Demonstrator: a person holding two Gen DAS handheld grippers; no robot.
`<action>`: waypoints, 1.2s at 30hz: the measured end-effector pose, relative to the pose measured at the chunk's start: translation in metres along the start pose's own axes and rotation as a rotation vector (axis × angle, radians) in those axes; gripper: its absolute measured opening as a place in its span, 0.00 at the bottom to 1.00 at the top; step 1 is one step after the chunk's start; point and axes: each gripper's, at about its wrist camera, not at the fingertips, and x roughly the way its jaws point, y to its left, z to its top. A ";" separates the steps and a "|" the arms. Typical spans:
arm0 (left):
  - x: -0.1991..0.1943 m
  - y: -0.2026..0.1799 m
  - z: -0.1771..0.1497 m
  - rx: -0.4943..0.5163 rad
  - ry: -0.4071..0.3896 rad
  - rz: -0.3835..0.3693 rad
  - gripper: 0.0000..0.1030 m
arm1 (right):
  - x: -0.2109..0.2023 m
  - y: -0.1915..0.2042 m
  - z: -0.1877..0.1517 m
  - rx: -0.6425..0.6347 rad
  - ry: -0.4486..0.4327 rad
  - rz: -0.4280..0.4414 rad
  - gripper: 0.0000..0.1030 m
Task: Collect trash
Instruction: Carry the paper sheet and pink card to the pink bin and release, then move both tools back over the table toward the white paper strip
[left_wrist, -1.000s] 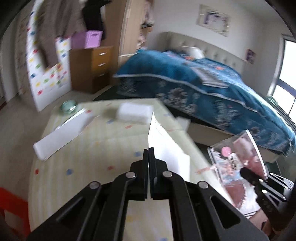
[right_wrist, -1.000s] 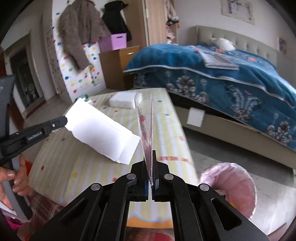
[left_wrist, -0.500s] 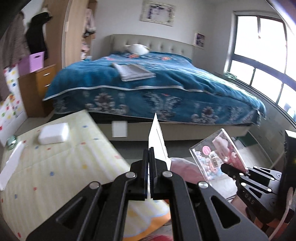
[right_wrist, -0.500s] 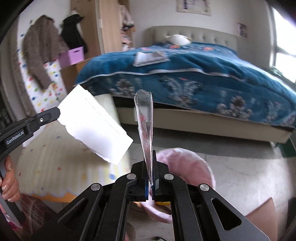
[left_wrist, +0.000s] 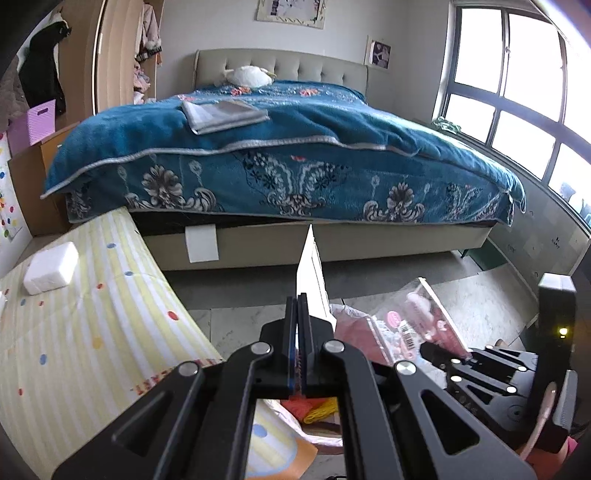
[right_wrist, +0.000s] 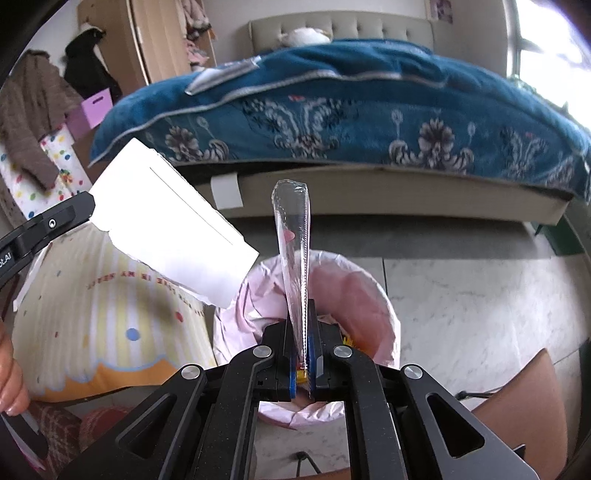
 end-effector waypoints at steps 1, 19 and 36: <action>0.003 -0.002 0.000 0.003 0.004 -0.002 0.00 | 0.008 -0.004 0.001 0.005 0.012 0.004 0.06; -0.012 0.025 -0.007 -0.053 0.010 0.030 0.41 | -0.006 0.004 -0.008 0.019 -0.019 -0.002 0.52; -0.088 0.100 -0.041 -0.131 -0.021 0.206 0.48 | -0.057 0.067 -0.002 -0.089 -0.091 0.089 0.52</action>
